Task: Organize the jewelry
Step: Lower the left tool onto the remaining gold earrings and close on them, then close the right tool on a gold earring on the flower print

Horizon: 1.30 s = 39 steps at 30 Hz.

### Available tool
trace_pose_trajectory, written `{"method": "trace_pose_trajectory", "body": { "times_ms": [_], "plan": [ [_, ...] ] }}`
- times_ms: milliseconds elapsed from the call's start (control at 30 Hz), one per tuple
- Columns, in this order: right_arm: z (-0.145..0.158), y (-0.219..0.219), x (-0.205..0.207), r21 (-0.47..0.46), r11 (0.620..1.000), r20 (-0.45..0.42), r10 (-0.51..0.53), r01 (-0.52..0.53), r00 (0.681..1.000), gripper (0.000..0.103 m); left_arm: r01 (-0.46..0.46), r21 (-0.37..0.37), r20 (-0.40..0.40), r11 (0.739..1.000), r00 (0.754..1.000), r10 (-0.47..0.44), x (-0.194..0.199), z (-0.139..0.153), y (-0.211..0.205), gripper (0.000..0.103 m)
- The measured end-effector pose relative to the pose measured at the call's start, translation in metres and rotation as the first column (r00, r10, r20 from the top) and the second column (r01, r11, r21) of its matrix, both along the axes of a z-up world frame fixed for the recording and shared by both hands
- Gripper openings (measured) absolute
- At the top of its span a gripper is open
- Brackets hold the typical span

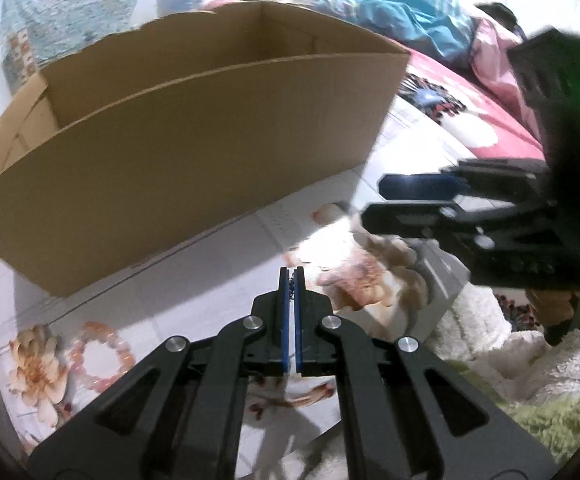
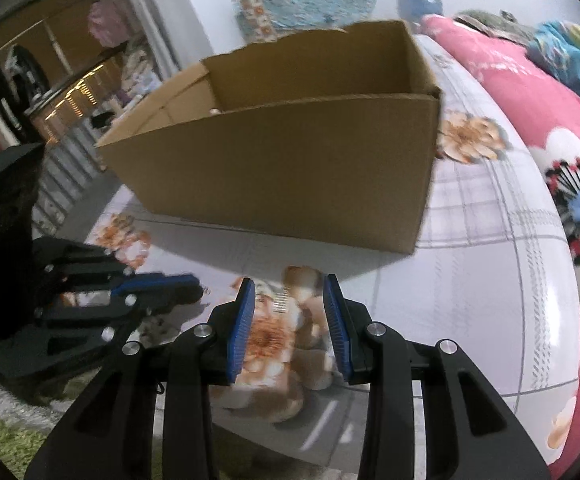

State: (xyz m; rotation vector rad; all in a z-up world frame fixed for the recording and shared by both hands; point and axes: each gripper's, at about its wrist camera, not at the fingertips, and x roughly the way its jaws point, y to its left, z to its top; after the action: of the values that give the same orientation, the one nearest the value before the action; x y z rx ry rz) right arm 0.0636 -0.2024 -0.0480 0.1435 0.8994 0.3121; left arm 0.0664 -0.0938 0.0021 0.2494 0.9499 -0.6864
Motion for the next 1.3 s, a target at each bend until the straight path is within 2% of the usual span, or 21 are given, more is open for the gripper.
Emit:
{"method": "trace_pose_trajectory", "body": {
  "times_ms": [167, 333, 567, 733, 967, 1300],
  "plan": [
    [-0.002, 0.023, 0.004, -0.065, 0.995, 0.002, 0.082, -0.082, 0.997, 0.035, -0.066, -0.017, -0.005, 0.998, 0.998, 0.066, 0.006, -0.001, 0.023, 0.001],
    [-0.009, 0.039, 0.010, -0.127, 0.983, -0.009, 0.136, -0.136, 0.991, 0.035, -0.089, -0.032, -0.006, 0.995, 0.996, 0.089, 0.008, -0.002, 0.034, 0.001],
    [-0.016, 0.049, 0.015, -0.203, 0.966, -0.027, 0.156, -0.158, 0.987, 0.026, -0.101, -0.048, -0.007, 0.994, 0.995, 0.101, 0.009, -0.005, 0.038, 0.001],
    [-0.019, 0.047, 0.019, -0.219, 0.964, -0.040, 0.145, -0.150, 0.989, 0.023, -0.108, -0.056, -0.011, 0.993, 0.994, 0.107, 0.011, -0.007, 0.041, 0.001],
    [-0.021, 0.047, 0.021, -0.229, 0.960, -0.060, 0.154, -0.164, 0.986, 0.012, -0.112, -0.059, -0.016, 0.992, 0.994, 0.111, 0.011, -0.009, 0.038, 0.001],
    [-0.022, 0.048, 0.020, -0.217, 0.963, -0.062, 0.150, -0.160, 0.987, 0.012, -0.110, -0.059, -0.015, 0.992, 0.994, 0.110, 0.011, -0.009, 0.035, 0.001]
  ]
}}
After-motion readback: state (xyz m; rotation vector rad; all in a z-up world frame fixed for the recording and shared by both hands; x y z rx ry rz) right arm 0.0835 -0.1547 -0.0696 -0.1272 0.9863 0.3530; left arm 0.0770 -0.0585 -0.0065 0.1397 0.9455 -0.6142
